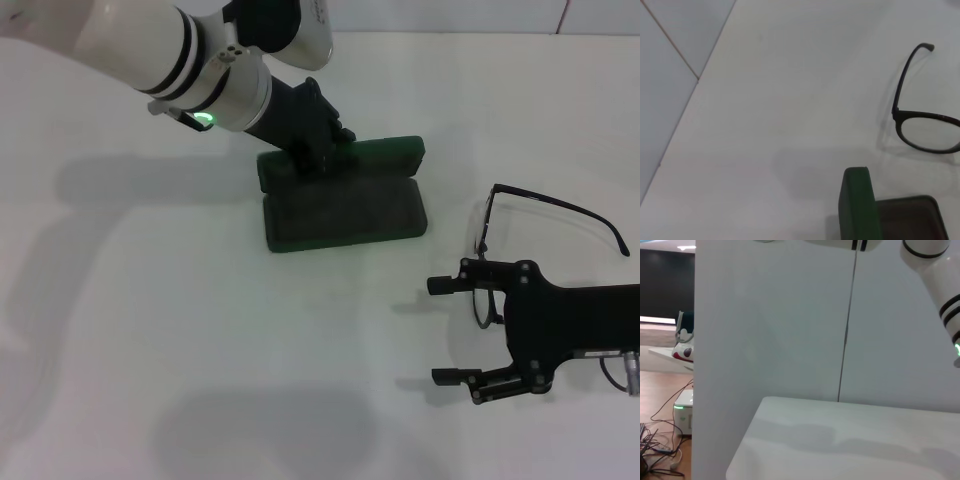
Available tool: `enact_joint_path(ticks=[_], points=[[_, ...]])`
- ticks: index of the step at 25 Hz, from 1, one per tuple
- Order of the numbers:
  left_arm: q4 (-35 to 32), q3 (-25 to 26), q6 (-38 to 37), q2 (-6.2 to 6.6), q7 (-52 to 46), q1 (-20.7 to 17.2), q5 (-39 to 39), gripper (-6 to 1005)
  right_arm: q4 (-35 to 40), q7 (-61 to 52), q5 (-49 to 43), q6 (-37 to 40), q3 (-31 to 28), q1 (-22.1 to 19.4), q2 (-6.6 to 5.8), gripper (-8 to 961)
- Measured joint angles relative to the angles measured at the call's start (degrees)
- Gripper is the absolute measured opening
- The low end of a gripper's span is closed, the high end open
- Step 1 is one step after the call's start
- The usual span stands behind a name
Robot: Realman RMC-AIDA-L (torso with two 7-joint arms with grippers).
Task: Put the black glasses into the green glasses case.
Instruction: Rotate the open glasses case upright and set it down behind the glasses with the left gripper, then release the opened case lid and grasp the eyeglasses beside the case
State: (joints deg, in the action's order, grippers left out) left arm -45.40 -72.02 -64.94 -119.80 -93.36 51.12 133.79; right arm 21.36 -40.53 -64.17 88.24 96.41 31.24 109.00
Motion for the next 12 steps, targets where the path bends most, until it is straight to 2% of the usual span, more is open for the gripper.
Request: enact_joint_path(ticks=[4, 6, 8, 10, 12], points=[[-2.26, 0.0, -0.92, 0.05, -1.54, -0.93, -2.16, 232, 0.07, -0.01, 0.01, 0.01, -0.32, 0.03, -0.07, 839], [-4.61, 0.07, -1.79, 0.25, -1.05, -3.01, -5.82, 304, 0.48, 0.17, 0.02, 0.06, -1.6, 0.11, 0.11, 839], [-7.88, 0.12, -2.41, 0.37, 0.24, -6.3, -10.76, 375, 1.76, 0.18, 0.0, 0.08, -4.16, 0.04, 0.29, 839], [-10.8, 0.22, -2.82, 0.34, 3.09, -11.31, -19.28, 447, 4.33, -0.23, -0.43, -0.14, -6.21, -0.11, 0.05, 839], [-11.6, 0.14, -3.37, 0.23, 6.42, -15.88, -27.75, 451, 10.0, -3.3, -3.78, -1.37, -7.7, 0.06, -1.37, 839]])
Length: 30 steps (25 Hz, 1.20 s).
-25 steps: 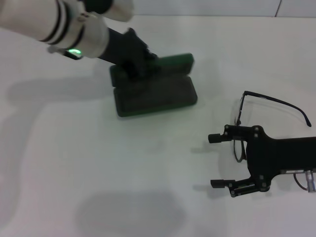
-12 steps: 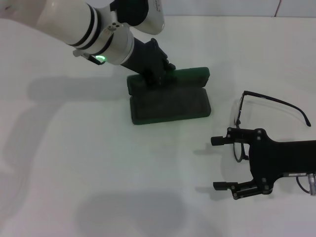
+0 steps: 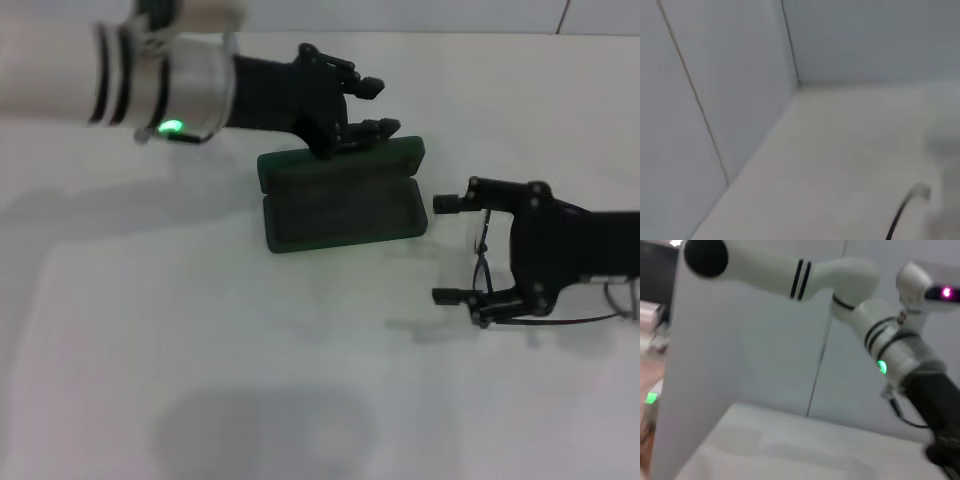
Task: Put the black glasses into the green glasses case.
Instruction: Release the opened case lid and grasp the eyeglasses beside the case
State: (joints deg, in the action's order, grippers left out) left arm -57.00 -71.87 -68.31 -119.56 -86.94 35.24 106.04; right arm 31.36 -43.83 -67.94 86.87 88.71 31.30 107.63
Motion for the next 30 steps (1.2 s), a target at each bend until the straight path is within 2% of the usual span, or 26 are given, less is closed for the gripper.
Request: enact_joint_path(ticks=[2, 4, 6, 7, 9, 10, 14, 17, 26, 30], points=[[0.17, -0.31, -1.02, -0.08, 2.42, -4.16, -6.62, 455, 7.73, -6.28, -6.28, -2.45, -1.61, 0.61, -1.5, 839], [1.26, -0.85, -2.53, -0.15, 3.32, -7.59, -10.14, 458, 15.96, -14.9, -15.55, -4.49, -4.12, 1.74, -2.26, 839], [2.7, -1.29, -3.33, -0.16, 2.39, -9.64, -10.51, 461, 25.35, -25.74, -30.69, -4.11, -7.63, 3.86, -1.86, 839], [3.48, -1.43, -3.56, -0.15, 1.89, -10.53, -10.53, 462, 28.43, -29.14, -35.96, -3.29, -8.64, 4.86, -1.34, 839], [5.45, -1.27, -3.99, -0.14, 1.88, -12.01, -11.42, 465, 35.59, -35.18, -48.06, -0.43, -10.91, 7.12, 0.56, 838], [6.47, -1.15, -4.18, -0.15, 2.52, -12.42, -12.32, 465, 38.62, -36.69, -53.75, 1.74, -11.96, 8.45, 2.05, 838], [11.9, -0.95, -5.39, -0.04, 6.91, -12.76, -17.21, 466, 43.62, -37.62, -68.68, 7.71, -13.53, 12.84, 6.51, 838], [14.74, -0.02, -7.35, 0.04, 9.88, -12.87, -19.39, 466, 43.88, -37.67, -74.24, 9.85, -12.3, 14.86, 7.74, 838], [16.29, 2.54, -11.86, 0.05, 12.43, -12.61, -22.15, 467, 42.28, -36.96, -76.67, 5.02, -3.97, 15.21, 7.9, 838], [21.28, 3.83, -11.69, -0.14, 16.56, -11.11, -23.78, 467, 39.72, -36.59, -77.0, 1.07, -1.11, 15.74, 8.09, 825]])
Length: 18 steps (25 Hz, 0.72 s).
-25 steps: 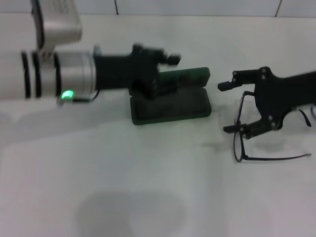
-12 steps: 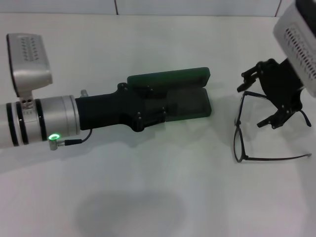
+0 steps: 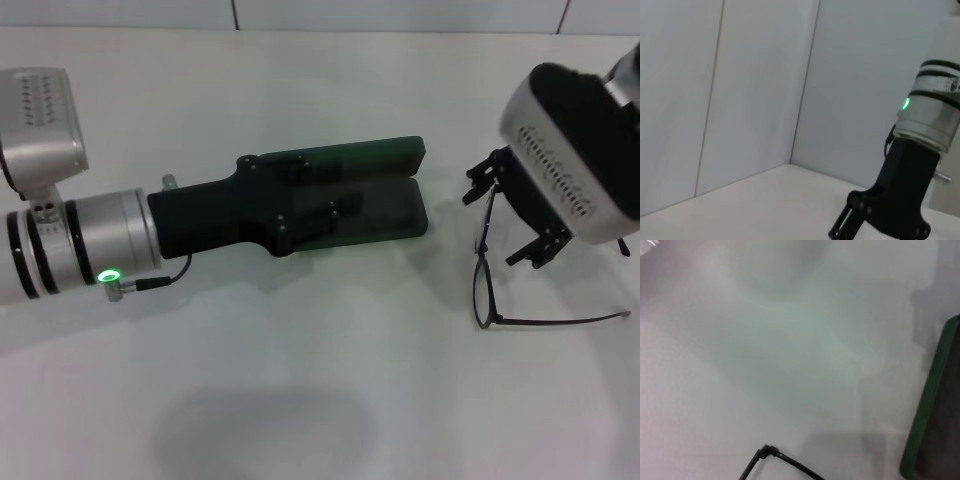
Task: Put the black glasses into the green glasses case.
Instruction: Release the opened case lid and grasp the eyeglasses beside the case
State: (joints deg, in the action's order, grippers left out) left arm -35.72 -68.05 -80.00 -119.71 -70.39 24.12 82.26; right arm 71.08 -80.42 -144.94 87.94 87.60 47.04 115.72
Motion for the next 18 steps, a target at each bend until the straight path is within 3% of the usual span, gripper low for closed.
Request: enact_joint_path(ticks=[18], points=[[4.13, 0.64, 0.23, -0.08, 4.94, 1.37, -3.02, 467, -10.08, 2.73, 1.96, -8.11, 6.81, 2.34, 0.48, 782]])
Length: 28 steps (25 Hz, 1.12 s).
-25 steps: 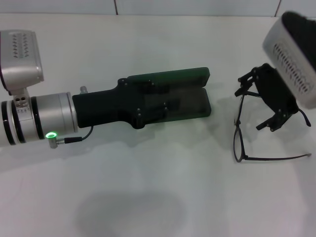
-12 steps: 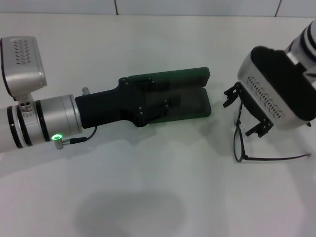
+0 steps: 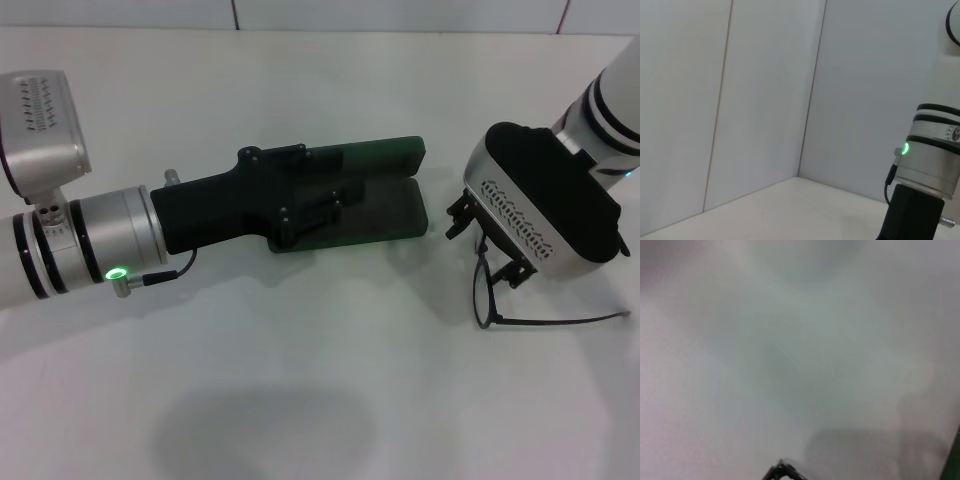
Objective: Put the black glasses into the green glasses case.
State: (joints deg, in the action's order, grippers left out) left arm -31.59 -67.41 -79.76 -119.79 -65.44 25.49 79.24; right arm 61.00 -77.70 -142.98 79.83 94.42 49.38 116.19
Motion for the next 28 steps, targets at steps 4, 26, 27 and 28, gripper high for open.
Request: enact_joint_path(ticks=[4, 26, 27, 28], points=[[0.03, 0.0, 0.0, 0.05, 0.01, -0.04, -0.07, 467, -0.86, 0.09, -0.18, -1.01, 0.03, 0.15, -0.03, 710], [-0.09, 0.61, 0.2, 0.21, 0.06, -0.35, -0.68, 466, -1.99, -4.1, -0.04, 6.14, -7.38, 1.17, -0.33, 159], [-0.1, 0.78, 0.09, 0.19, 0.05, -0.36, -0.68, 466, -2.07, -4.5, -0.05, 6.68, -8.36, 1.17, -0.33, 154], [-0.12, 0.95, 0.0, 0.18, 0.05, -0.39, -0.68, 466, -2.06, -4.82, -0.04, 7.09, -9.52, 1.02, -0.35, 149]])
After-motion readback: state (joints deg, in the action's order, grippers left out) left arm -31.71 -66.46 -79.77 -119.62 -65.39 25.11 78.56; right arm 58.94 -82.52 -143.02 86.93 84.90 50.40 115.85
